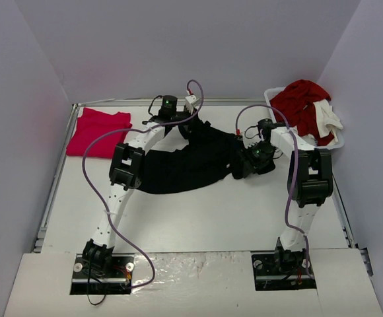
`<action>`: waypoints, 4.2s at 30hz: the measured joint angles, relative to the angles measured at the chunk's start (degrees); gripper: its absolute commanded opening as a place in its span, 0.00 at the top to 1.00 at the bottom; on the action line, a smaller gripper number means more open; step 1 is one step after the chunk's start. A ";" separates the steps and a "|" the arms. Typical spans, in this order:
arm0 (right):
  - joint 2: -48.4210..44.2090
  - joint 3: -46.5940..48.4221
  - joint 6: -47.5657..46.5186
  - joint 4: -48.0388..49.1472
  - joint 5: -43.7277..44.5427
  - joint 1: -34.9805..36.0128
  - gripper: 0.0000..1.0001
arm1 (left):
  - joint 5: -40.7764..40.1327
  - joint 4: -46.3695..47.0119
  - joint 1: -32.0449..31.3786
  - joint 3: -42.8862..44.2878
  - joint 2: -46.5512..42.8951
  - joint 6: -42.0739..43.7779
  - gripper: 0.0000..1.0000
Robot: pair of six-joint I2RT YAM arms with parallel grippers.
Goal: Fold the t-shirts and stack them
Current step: Flatten out the tshirt
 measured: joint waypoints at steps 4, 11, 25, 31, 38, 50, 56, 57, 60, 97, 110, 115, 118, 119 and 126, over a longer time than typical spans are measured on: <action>0.02 -0.09 -0.11 -0.04 0.00 0.13 0.48 | -2.97 -2.58 0.00 -0.04 -0.46 1.31 0.98; -1.64 -2.16 -0.63 -0.48 0.61 0.35 0.46 | -14.38 -12.66 0.70 -4.02 -9.16 7.56 0.98; -5.88 -0.28 -0.85 -1.60 1.53 -0.74 0.43 | -24.85 -22.91 13.49 -21.94 -46.95 12.61 0.98; -0.76 8.35 -2.08 -2.86 -4.13 0.04 0.43 | -25.59 -28.57 11.06 -29.49 -56.59 14.78 0.98; 12.39 23.65 -3.28 -6.21 -12.13 3.13 0.38 | -27.28 -32.13 10.45 -34.56 -59.58 15.65 0.98; 32.65 48.78 -1.79 -8.68 -26.82 7.34 0.33 | -28.85 -32.94 10.51 -45.05 -60.72 14.71 0.98; 40.30 57.92 0.83 -7.10 -32.28 8.37 0.30 | -29.29 -33.09 10.64 -46.80 -61.00 14.73 0.98; 40.68 58.23 1.79 -5.73 -32.83 8.59 0.30 | -29.29 -33.09 10.73 -46.80 -61.00 14.73 0.98; 41.31 58.23 5.88 0.00 -33.97 9.49 0.27 | -29.29 -32.96 10.86 -46.88 -61.00 14.73 0.98; 26.56 46.82 21.81 17.18 -8.50 12.20 1.00 | -29.92 -31.10 19.67 -47.65 -61.00 11.39 0.97; 5.60 53.77 17.62 -1.42 -9.05 -11.91 1.00 | -28.17 -33.59 28.28 -27.21 -65.46 8.74 0.98; 2.93 53.99 17.09 -5.44 -12.09 -15.58 1.00 | -26.56 -35.54 29.03 -28.26 -70.66 8.83 0.98; -1.11 49.00 15.10 -7.04 -15.06 -16.65 1.00 | -25.51 -36.13 29.81 -31.93 -75.65 9.25 0.98; -3.15 45.75 14.03 -7.26 -15.76 -16.90 1.00 | -24.98 -36.33 30.05 -34.14 -78.14 9.57 0.98; -16.02 25.05 5.35 -11.61 -17.05 -16.92 1.00 | -19.43 -40.37 30.47 -45.88 -90.49 13.29 0.98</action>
